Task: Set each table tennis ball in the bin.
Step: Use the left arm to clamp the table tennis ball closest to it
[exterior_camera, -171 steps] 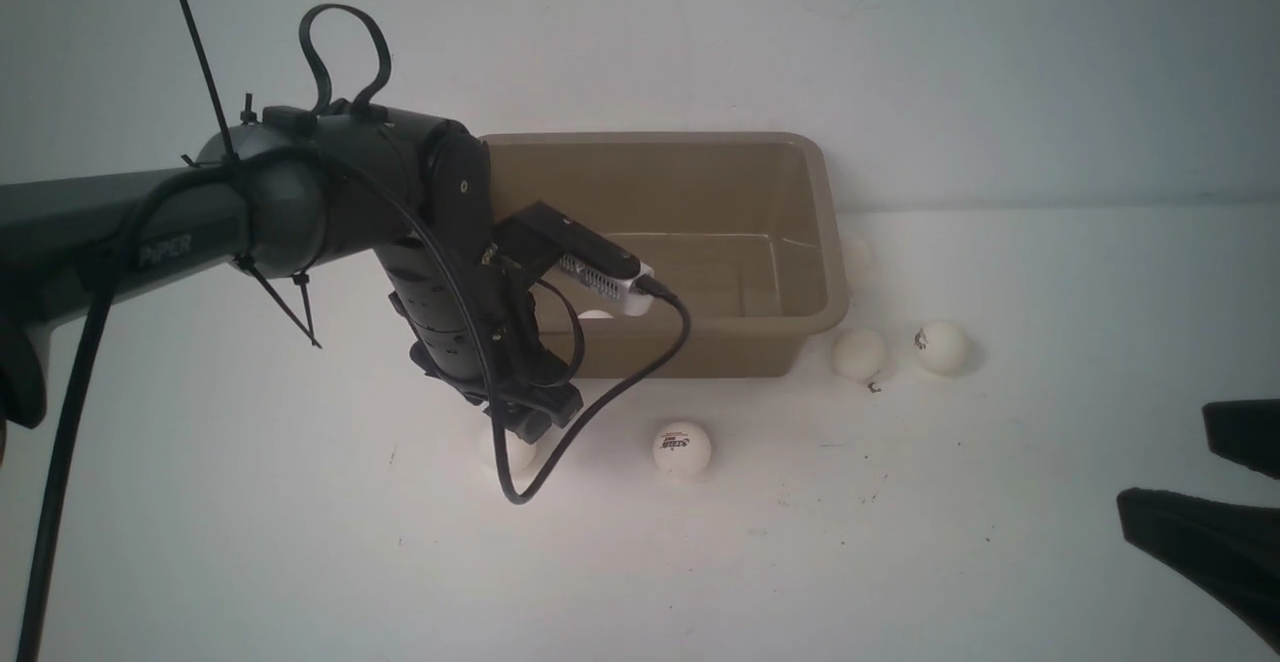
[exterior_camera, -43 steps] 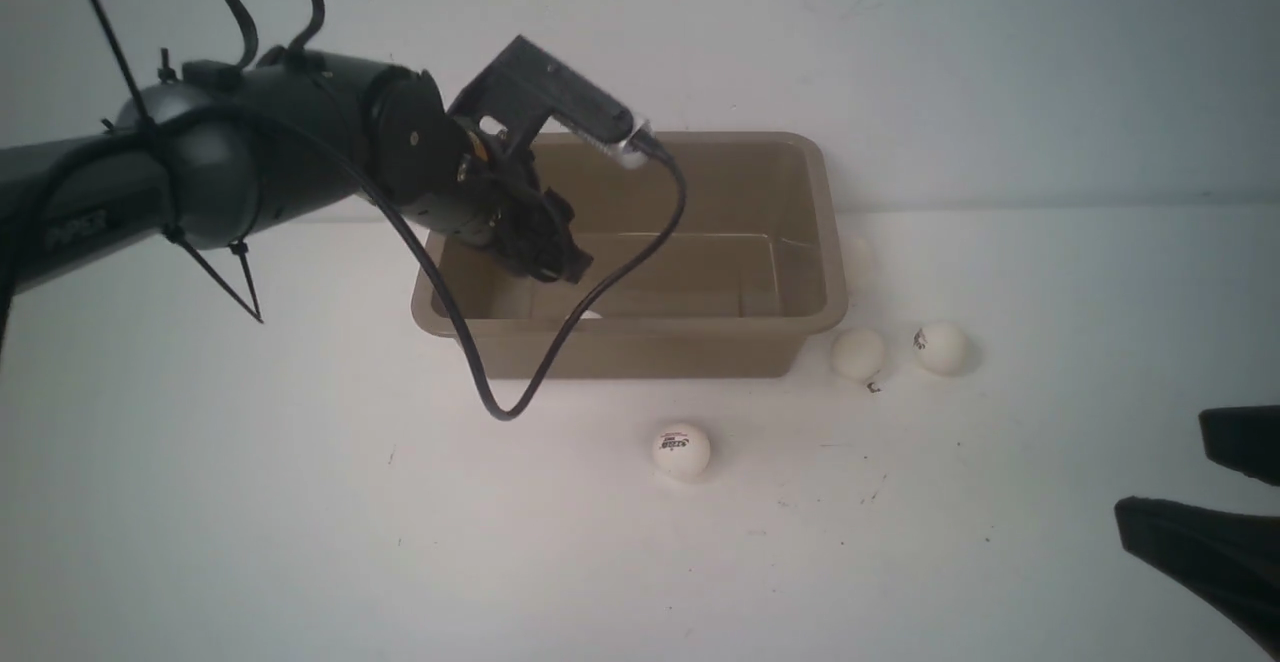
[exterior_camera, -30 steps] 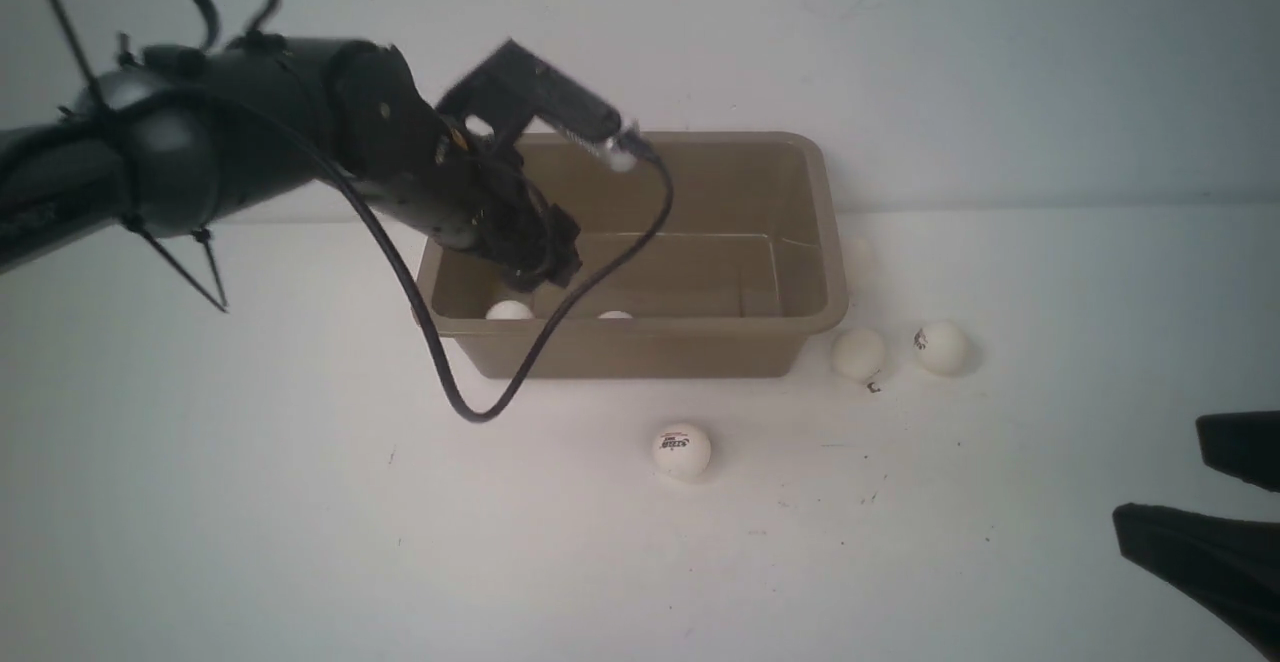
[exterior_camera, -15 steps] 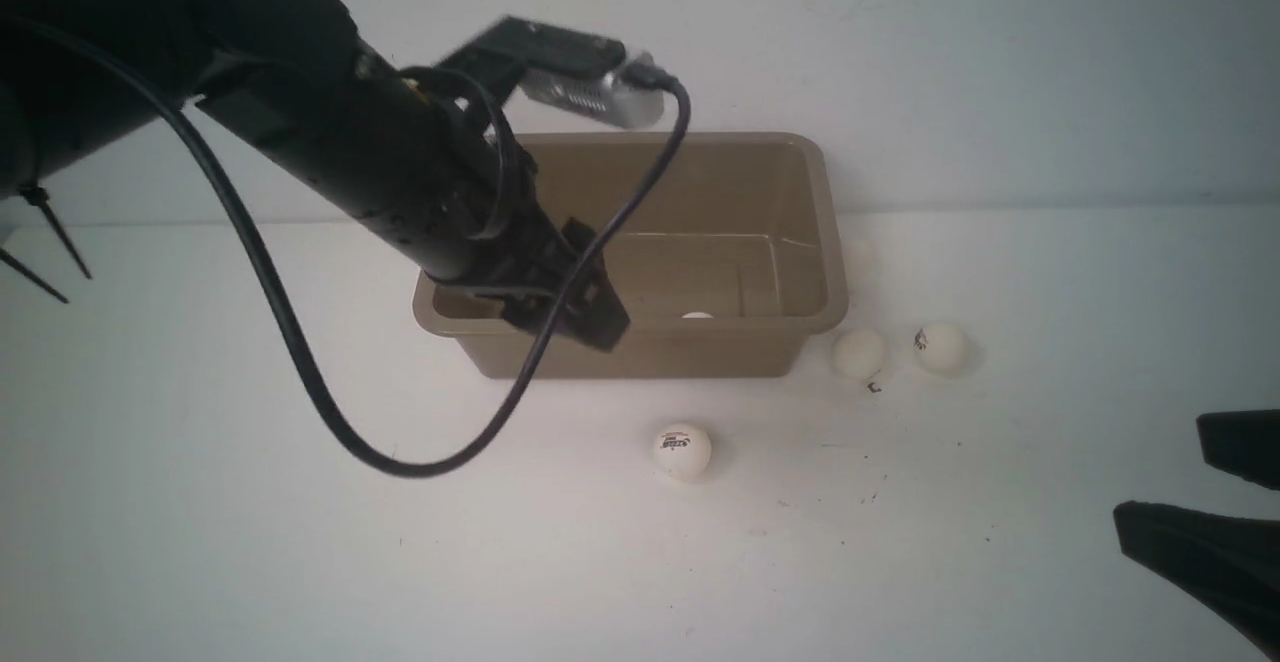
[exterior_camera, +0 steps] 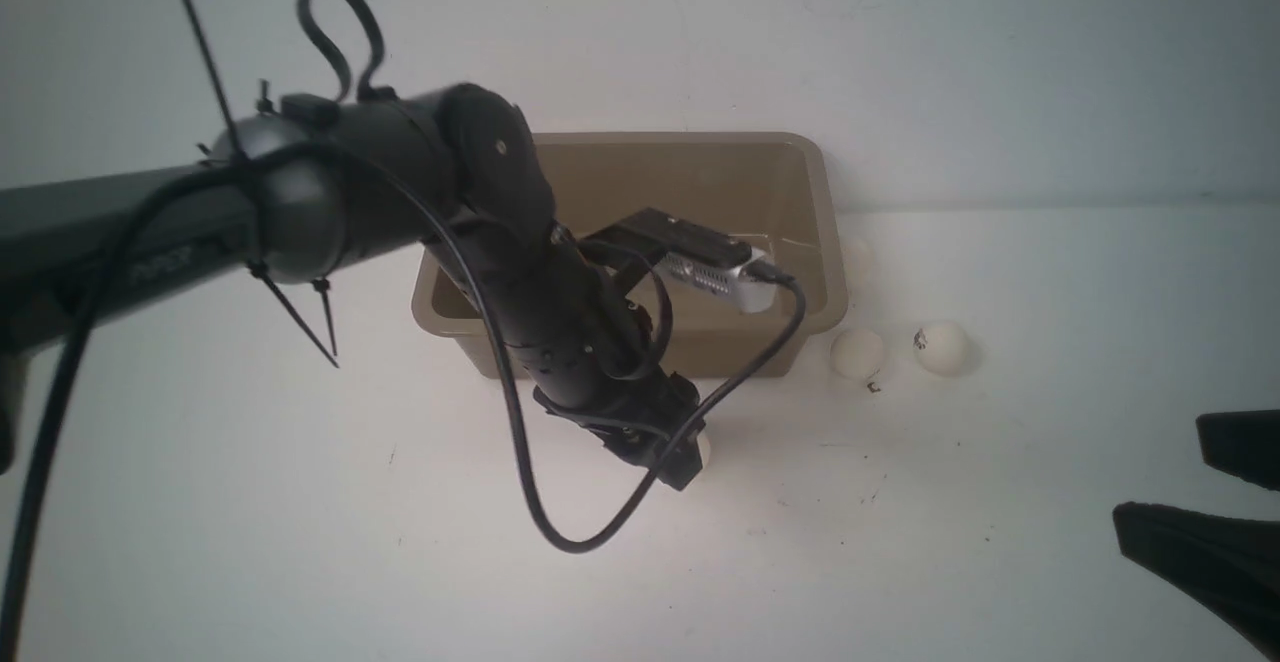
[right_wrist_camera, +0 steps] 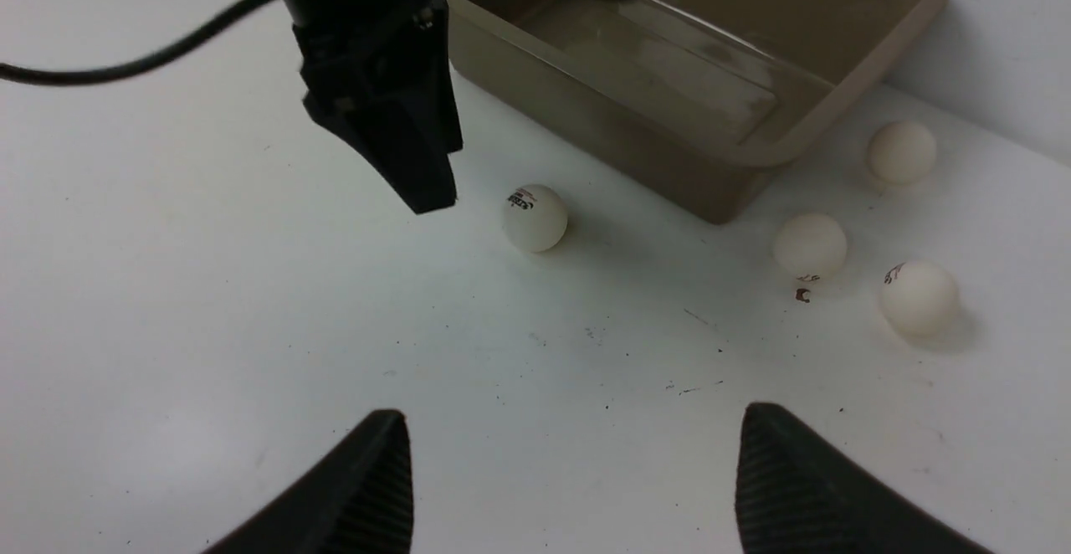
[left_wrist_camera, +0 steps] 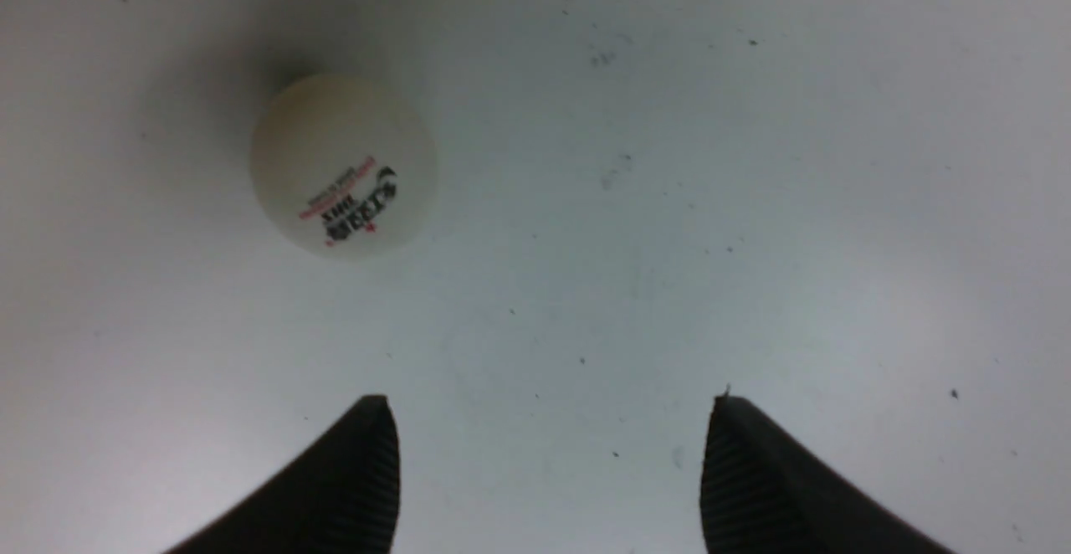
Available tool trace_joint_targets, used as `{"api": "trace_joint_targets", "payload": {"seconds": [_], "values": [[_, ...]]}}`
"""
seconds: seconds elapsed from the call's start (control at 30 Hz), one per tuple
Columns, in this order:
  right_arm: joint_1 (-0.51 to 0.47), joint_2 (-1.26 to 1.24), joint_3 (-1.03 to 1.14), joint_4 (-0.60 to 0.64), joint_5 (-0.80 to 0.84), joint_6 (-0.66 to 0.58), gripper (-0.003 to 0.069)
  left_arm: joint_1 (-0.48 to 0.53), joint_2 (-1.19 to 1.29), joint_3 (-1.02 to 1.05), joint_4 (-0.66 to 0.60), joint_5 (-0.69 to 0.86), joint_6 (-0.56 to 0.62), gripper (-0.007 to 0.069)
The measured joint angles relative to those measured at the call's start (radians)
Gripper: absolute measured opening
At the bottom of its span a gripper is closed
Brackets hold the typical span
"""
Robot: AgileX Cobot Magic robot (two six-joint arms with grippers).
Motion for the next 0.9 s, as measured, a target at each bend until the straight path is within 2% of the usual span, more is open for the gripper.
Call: {"api": "trace_joint_targets", "payload": {"seconds": [0.6,0.9], "values": [[0.000,0.000,0.000,-0.001,-0.007,-0.011,0.0472,-0.011,0.050,0.000,-0.014,-0.219,-0.002,0.0436],[0.000,0.000,0.000,-0.001,-0.011,-0.023,0.0472,-0.011,0.084,0.000,-0.018,-0.235,0.003,0.0436]]}}
